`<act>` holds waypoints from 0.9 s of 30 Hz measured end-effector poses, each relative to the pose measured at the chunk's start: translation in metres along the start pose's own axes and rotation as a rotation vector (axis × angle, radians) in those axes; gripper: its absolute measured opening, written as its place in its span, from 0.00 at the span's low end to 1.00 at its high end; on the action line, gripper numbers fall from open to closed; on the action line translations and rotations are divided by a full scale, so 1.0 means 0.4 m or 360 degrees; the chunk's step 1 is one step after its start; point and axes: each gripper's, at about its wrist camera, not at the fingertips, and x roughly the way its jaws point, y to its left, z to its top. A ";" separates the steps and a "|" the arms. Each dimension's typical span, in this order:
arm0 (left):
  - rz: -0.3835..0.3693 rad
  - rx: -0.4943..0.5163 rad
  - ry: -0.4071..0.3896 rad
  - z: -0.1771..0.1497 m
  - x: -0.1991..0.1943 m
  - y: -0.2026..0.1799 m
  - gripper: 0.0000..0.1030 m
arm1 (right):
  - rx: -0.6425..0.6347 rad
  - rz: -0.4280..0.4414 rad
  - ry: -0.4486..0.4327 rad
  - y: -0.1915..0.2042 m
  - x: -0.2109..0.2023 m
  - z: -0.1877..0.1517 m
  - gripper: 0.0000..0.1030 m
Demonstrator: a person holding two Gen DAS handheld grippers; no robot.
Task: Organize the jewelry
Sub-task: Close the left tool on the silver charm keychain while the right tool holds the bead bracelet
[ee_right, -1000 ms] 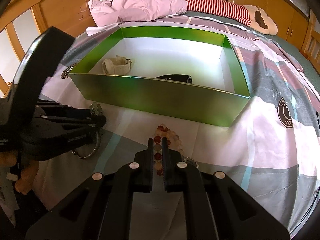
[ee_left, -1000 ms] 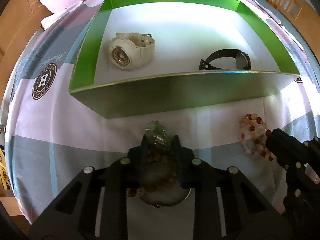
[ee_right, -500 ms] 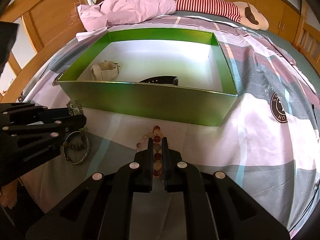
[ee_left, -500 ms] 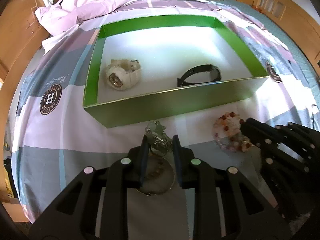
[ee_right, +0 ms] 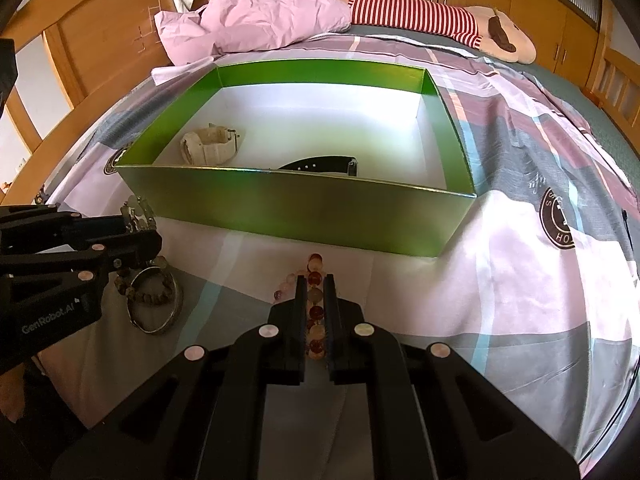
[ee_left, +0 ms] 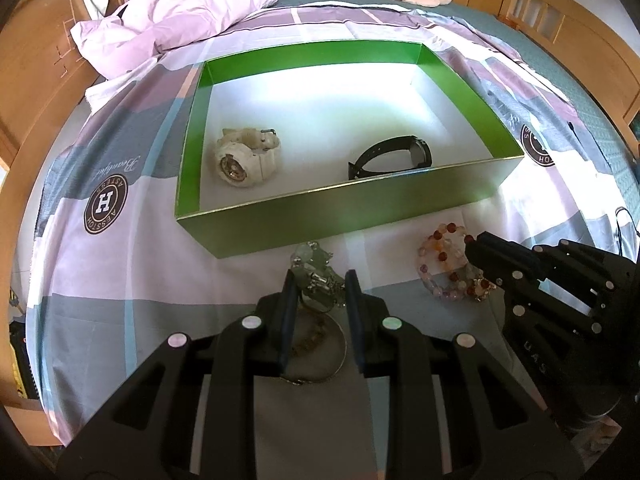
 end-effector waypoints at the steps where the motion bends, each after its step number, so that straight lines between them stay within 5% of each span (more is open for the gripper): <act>1: 0.0001 -0.0001 0.0001 0.000 0.001 0.001 0.23 | -0.0002 -0.0002 0.0001 0.001 0.001 0.000 0.08; 27: 0.0003 0.0003 -0.0028 0.002 -0.010 0.004 0.23 | -0.0008 -0.0012 -0.0028 0.004 -0.008 0.003 0.08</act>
